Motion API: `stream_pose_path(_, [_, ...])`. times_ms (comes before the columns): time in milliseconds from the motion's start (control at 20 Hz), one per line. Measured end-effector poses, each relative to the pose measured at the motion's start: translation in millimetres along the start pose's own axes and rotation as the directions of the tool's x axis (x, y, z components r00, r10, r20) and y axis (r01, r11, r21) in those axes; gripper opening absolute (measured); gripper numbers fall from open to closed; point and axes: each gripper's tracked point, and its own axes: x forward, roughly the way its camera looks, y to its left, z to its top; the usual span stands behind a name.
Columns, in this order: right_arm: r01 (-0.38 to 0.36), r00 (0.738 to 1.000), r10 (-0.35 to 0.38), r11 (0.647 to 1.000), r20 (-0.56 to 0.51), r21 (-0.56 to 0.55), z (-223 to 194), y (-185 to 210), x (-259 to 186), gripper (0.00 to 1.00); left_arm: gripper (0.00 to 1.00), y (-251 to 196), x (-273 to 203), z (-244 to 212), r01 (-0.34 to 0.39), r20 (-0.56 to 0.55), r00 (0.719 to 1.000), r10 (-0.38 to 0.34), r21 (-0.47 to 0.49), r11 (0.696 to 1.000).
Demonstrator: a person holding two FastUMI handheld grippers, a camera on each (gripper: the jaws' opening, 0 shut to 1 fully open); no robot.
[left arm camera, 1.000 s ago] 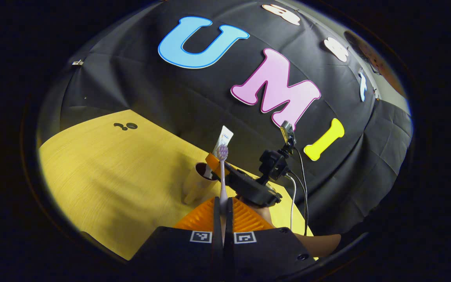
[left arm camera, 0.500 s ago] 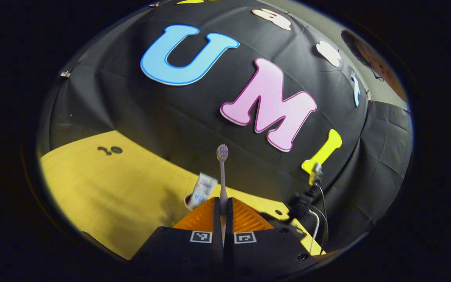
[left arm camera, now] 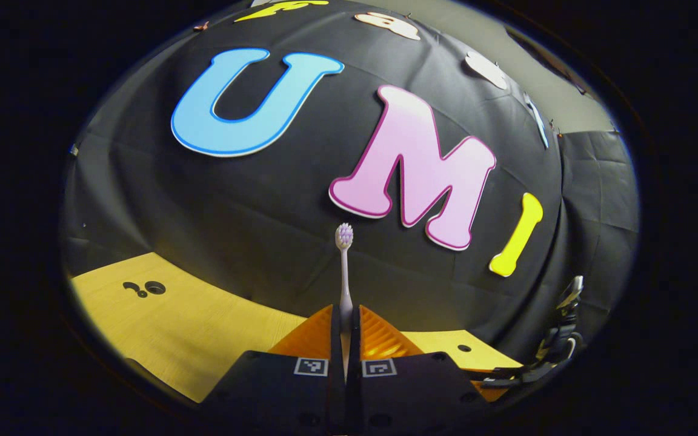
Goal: Put the toothbrush and toothpaste on the desktop into the cup, then pick up the cup and place it on the coaster on the desktop.
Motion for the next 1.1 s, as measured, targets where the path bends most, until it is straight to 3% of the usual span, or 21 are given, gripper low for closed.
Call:
stream_pose_path(400, [-0.002,0.999,0.000,1.000,-0.046,-0.031,-18,-4,-22,0.98,0.10,5,13,-51,-0.031,-0.058,0.998,0.036,0.084,0.996])
stream_pose_path(450, [0.000,0.999,-0.001,1.000,-0.047,-0.031,-18,-4,-24,0.98,0.04,5,11,-58,-0.030,-0.066,0.997,0.036,0.087,0.996])
stream_pose_path(500, [0.001,0.999,-0.003,0.999,-0.049,-0.032,-19,-6,-27,0.98,0.28,0,5,-62,-0.014,-0.075,0.997,0.021,0.085,0.996])
stream_pose_path(650, [0.020,0.998,-0.022,0.999,-0.053,-0.040,-20,-14,-35,0.98,0.67,-2,-6,-77,-0.013,-0.117,0.993,0.027,0.119,0.993])
stream_pose_path(800, [0.046,0.997,-0.048,0.998,-0.058,-0.037,-20,-26,-46,0.98,0.83,-3,-22,-77,-0.041,-0.149,0.987,0.064,0.150,0.988])
stream_pose_path(850, [0.055,0.996,-0.057,0.998,-0.063,-0.038,-20,-30,-50,0.98,0.96,-2,-27,-78,-0.050,-0.163,0.984,0.076,0.158,0.986])
stream_pose_path(1100, [0.093,0.991,-0.095,0.995,-0.099,-0.019,-20,-52,-79,0.98,0.97,14,-51,-64,-0.127,-0.312,0.931,0.189,0.207,0.970])
